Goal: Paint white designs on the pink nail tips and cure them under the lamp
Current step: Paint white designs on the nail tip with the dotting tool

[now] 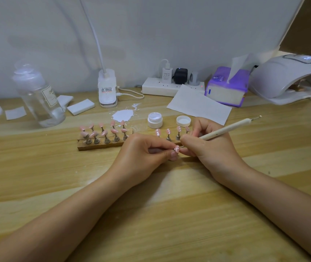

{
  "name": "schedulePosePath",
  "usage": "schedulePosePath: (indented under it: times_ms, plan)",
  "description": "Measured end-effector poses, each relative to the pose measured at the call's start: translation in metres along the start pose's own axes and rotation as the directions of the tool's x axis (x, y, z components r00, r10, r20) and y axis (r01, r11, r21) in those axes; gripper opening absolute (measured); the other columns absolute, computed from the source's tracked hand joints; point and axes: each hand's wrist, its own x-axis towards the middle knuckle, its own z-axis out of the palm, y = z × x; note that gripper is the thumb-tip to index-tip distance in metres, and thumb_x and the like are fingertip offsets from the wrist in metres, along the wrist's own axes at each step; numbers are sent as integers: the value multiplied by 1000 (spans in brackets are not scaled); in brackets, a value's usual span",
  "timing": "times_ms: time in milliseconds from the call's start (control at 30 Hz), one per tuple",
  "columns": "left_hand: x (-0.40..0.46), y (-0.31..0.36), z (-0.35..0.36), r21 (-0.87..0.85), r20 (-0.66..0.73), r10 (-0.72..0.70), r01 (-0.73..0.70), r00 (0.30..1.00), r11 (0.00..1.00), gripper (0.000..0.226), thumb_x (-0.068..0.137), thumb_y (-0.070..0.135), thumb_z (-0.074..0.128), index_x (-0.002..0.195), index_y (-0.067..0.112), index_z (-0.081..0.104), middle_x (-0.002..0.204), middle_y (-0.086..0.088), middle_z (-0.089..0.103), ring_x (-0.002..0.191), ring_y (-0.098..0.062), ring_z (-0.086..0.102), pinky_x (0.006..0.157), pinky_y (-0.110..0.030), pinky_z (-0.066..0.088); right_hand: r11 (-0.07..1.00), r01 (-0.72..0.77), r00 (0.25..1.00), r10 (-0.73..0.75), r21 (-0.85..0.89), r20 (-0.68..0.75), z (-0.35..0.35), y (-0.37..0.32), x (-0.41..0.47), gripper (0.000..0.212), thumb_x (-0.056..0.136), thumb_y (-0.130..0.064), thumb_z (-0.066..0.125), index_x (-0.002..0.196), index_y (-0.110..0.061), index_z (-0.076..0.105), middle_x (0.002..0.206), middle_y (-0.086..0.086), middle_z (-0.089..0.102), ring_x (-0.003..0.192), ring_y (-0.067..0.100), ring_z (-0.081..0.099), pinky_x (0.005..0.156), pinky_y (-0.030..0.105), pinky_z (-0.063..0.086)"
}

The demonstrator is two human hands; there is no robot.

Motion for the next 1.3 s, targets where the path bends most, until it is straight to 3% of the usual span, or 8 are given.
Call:
schedulePosePath:
  times_ms: [600,867,1067,1300]
  plan:
    - [-1,1,0,-6,-9,-25,25,1000,1000,13,76,4,71,80,16,74,73,6,73,71,-2,67,75,-15,53,1000,-6,1000,6,7,-4,0,0,0,38,74,12,57,54,-11,34,39,-11,36,38,-3,46,47,13,49]
    - [0,1,0,-8,-5,-33,33,999,999,13,76,2,71,83,11,74,65,14,70,65,6,63,66,-6,47,1000,-5,1000,5,7,-17,0,0,0,39,74,12,57,53,-11,34,39,-11,36,39,-3,47,48,14,49]
    - [-1,1,0,-11,-16,-35,35,999,999,16,75,3,71,78,19,73,70,10,72,68,1,65,71,-11,51,991,-48,997,56,125,-58,-1,-1,1,45,82,5,60,52,-15,33,38,-10,35,34,0,43,48,18,51]
    - [-1,2,0,7,-15,-26,26,1000,1000,15,76,3,71,77,18,74,75,3,73,71,-4,67,75,-18,53,994,-45,997,51,103,-55,0,-1,1,45,81,5,62,53,-14,33,38,-12,35,34,0,44,47,17,50]
